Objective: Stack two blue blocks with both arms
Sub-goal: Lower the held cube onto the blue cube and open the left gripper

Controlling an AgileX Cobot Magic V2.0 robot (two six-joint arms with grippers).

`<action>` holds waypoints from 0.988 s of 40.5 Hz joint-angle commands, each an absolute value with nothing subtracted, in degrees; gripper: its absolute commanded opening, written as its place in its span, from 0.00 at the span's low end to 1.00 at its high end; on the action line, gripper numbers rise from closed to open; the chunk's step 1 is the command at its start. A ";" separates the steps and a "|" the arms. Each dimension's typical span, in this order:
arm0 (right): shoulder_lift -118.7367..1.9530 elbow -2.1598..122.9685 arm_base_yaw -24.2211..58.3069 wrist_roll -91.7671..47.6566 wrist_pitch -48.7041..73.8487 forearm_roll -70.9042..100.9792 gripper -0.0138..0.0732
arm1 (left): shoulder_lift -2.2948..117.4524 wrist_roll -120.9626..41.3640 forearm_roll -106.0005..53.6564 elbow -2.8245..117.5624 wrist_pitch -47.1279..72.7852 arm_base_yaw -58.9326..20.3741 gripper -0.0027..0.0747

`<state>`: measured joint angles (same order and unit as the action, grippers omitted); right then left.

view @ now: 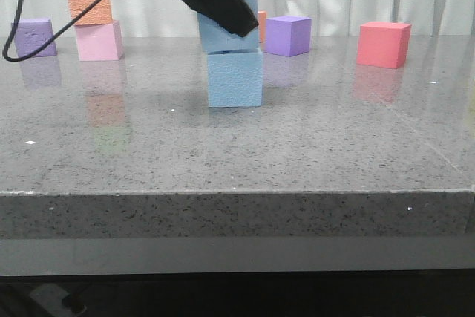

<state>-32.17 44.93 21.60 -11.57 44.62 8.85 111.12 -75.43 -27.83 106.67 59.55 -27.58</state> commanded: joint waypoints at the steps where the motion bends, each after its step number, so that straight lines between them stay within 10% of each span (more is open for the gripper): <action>1: -32.26 46.23 21.24 -12.03 40.73 9.46 0.85 | 108.04 -75.41 -30.32 108.56 57.15 -28.05 0.48; 29: -32.26 46.23 21.24 -12.03 40.73 9.46 0.85 | 108.17 -75.41 -31.31 108.68 56.12 -28.11 0.49; 40: -32.26 46.23 21.24 -12.03 40.73 9.46 0.85 | 108.17 -75.41 -31.19 108.68 55.75 -28.11 0.72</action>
<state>-32.17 44.93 21.60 -11.68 44.62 8.85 111.12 -75.51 -28.96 106.79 58.48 -27.58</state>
